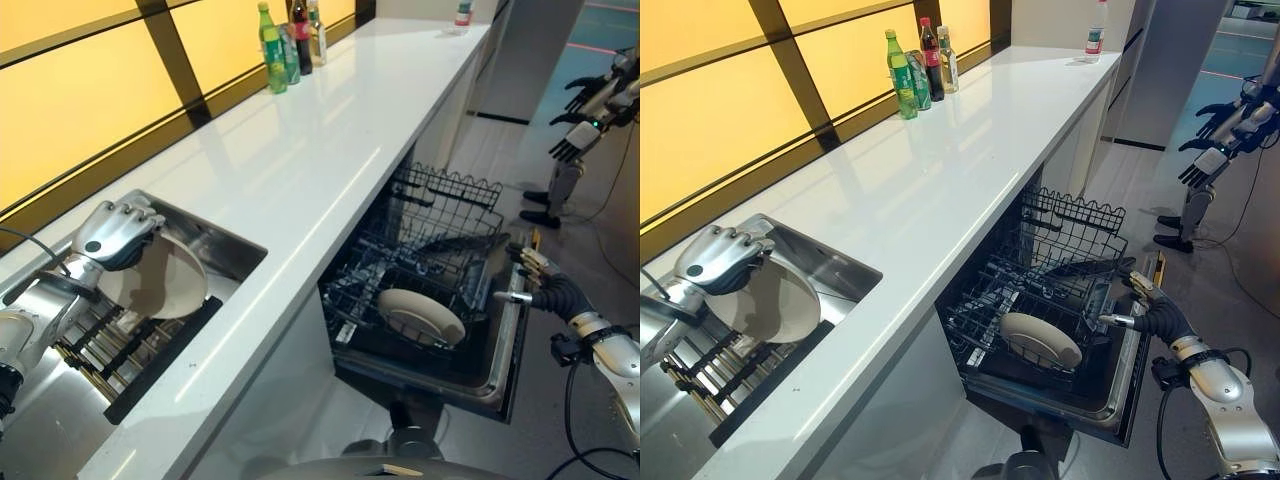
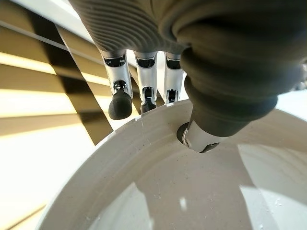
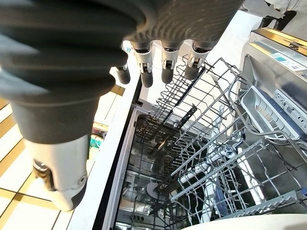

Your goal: Pick up plates and place into dishwasher.

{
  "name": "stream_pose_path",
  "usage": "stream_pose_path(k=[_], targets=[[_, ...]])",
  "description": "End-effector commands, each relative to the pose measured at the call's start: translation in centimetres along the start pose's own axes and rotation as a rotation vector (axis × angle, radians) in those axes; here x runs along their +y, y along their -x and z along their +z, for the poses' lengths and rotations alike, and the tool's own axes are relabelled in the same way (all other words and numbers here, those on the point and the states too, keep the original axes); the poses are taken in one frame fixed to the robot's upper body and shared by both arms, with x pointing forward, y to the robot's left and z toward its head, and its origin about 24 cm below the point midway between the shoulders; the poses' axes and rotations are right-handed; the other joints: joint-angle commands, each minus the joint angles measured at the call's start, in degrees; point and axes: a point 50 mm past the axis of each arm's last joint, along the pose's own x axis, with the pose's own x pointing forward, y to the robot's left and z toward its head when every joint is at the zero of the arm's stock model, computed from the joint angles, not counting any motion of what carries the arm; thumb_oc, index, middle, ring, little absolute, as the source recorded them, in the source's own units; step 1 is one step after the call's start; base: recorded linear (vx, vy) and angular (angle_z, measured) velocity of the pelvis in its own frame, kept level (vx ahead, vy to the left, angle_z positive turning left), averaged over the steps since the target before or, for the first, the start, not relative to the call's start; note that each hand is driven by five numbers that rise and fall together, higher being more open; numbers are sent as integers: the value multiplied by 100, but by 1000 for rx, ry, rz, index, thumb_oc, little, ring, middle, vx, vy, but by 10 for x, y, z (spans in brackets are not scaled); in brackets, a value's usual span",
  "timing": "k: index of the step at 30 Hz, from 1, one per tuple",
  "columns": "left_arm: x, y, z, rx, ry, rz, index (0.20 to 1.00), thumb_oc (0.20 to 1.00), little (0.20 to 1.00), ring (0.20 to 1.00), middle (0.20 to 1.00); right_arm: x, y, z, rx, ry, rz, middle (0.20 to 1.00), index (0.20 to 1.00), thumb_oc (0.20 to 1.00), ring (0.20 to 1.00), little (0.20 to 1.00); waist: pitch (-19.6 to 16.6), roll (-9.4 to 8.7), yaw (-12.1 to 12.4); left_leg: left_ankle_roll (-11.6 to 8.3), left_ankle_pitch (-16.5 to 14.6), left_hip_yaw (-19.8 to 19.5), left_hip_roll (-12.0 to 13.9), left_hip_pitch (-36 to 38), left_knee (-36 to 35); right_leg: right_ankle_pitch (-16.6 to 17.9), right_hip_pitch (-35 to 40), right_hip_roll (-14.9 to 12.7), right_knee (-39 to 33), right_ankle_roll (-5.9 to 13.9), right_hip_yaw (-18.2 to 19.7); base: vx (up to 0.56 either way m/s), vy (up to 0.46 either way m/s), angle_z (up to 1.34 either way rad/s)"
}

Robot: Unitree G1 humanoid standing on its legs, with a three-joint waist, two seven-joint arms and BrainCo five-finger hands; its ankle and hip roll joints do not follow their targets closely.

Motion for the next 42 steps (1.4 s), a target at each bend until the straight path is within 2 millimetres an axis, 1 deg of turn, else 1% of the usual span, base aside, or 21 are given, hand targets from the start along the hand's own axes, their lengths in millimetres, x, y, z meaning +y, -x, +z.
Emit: stream_pose_path(k=[1, 2, 4, 8, 16, 19, 21, 23, 25, 29, 32, 33, 34, 35, 36, 37, 38, 39, 42], targets=[[22, 10, -47, 283, -98, 192, 200, 200, 200, 200, 200, -15, -2, 27, -132, 29, -39, 1000, 1000, 1000, 1000, 1000, -276, 26, 63, -12, -53, -548, -52, -900, 241, 182, -559, -543, 600, 609, -141, -29, -38, 0], [25, 13, -55, 343, -104, 230, 200, 200, 200, 200, 200, -13, -2, 26, -132, 24, -39, 1000, 1000, 1000, 1000, 1000, -304, 16, 88, -14, -46, -567, -44, -882, 211, 181, -559, -538, 598, 609, -159, -33, -40, -1], [27, 16, -60, 388, -102, 264, 200, 200, 200, 200, 200, -11, -3, 25, -132, 18, -37, 1000, 1000, 1000, 1000, 1000, -328, 4, 100, -15, -31, -589, -35, -872, 185, 174, -551, -535, 595, 609, -191, -36, -40, -3], [39, 21, -73, 514, -57, 399, 200, 200, 200, 200, 200, -5, -5, 24, -139, -4, -44, 1000, 1000, 1000, 1000, 1000, -408, -42, 182, -23, -1, -653, 4, -840, 109, 138, -522, -529, 581, 609, -292, -50, -59, 0], [65, 25, -91, 632, 49, 602, 200, 200, 200, 200, 200, 2, -7, 26, -160, -33, -53, 1000, 1000, 1000, 1000, 1000, -560, -86, 288, -31, 44, -733, 81, -788, -15, 4, -454, -472, 565, 609, -455, -68, -73, -2], [73, 26, -98, 675, 114, 669, 200, 200, 200, 200, 200, 4, -9, 30, -183, -42, -62, 1000, 1000, 1000, 1000, 1000, -630, -105, 331, -40, 68, -750, 107, -794, -47, -65, -419, -456, 553, 609, -528, -99, -101, -1], [79, 25, -101, 707, 211, 737, 200, 200, 200, 200, 200, 4, -9, 38, -235, -50, -80, 1000, 1000, 1000, 1000, 1000, -679, -121, 362, -47, 92, -762, 131, -811, -58, -167, -372, -428, 529, 609, -581, -109, -119, -2], [80, 23, -98, 711, 301, 787, 200, 200, 200, 200, 200, 3, -10, 49, -301, -61, -104, 1000, 1000, 1000, 1000, 1000, -704, -134, 392, -66, 150, -777, 146, -844, -55, -184, -352, -410, 501, 609, -604, -127, -109, -4], [84, 20, -95, 710, 437, 842, 200, 200, 200, 200, 200, -1, -11, 67, -394, -74, -128, 1000, 1000, 1000, 1000, 1000, -737, -133, 445, -82, 168, -779, 197, -843, -54, -262, -283, -369, 449, 596, -660, -122, -133, 7], [89, 11, -81, 674, 638, 920, 200, 200, 200, 200, 200, -6, -12, 108, -609, -100, -162, 1000, 1000, 1000, 1000, 1000, -822, -128, 589, -140, 210, -732, 342, -860, -70, -341, -100, -286, 289, 495, -778, -104, -139, 2], [95, -1, -70, 631, 733, 952, 200, 200, 200, 200, 200, -8, -14, 135, -738, -127, -191, 1000, 1000, 1000, 1000, 1000, -882, -127, 699, -194, 254, -693, 437, -899, -70, -383, 30, -218, 182, 413, -863, -104, -125, -1], [98, -6, -67, 612, 781, 961, 200, 200, 200, 200, 200, -8, -13, 149, -805, -148, -198, 1000, 1000, 1000, 1000, 1000, -911, -132, 744, -216, 279, -678, 469, -919, -70, -405, 82, -190, 147, 376, -904, -99, -114, -2], [100, -8, -66, 604, 803, 964, 200, 200, 200, 200, 200, -9, -14, 155, -832, -160, -201, 1000, 1000, 1000, 1000, 1000, -917, -133, 764, -228, 289, -673, 487, -926, -70, -411, 115, -174, 122, 356, -932, -113, -128, 0], [104, -15, -62, 580, 843, 968, 200, 200, 200, 200, 200, -9, -14, 169, -896, -193, -207, 1000, 1000, 1000, 1000, 1000, -958, -142, 821, -252, 319, -653, 519, -946, -70, -435, 184, -151, 82, 316, -999, -92, -104, -5], [106, -19, -59, 567, 868, 972, 200, 200, 200, 200, 200, -9, -13, 178, -939, -207, -213, 1000, 1000, 1000, 1000, 1000, -969, -139, 844, -269, 341, -649, 540, -956, -70, -446, 225, -134, 59, 292, -1037, -94, -98, 1], [107, -21, -58, 560, 887, 977, 200, 200, 200, 200, 200, -9, -12, 182, -965, -216, -211, 1000, 1000, 1000, 1000, 1000, -970, -139, 853, -277, 350, -650, 550, -959, -70, -450, 243, -127, 48, 281, -1056, -96, -80, 3], [107, -28, -53, 542, 928, 977, 200, 200, 200, 200, 200, -6, -13, 195, -1017, -240, -188, 1000, 1000, 1000, 1000, 1000, -1006, -139, 890, -298, 382, -629, 578, -978, -70, -475, 292, -110, 28, 244, -1117, -98, -73, 6], [109, -33, -50, 528, 960, 977, 200, 200, 200, 200, 200, -3, -13, 204, -1055, -260, -167, 1000, 1000, 1000, 1000, 1000, -1029, -132, 912, -312, 408, -620, 596, -991, -70, -495, 333, -97, 17, 219, -1159, -102, -74, 3], [112, -47, -39, 488, 1065, 975, 200, 200, 200, 200, 200, 9, -13, 223, -1117, -274, -95, 1000, 1000, 1000, 1000, 1000, -1071, -138, 957, -333, 455, -613, 623, -1003, -68, -546, 409, -63, 17, 155, -1244, -77, -50, 8]])
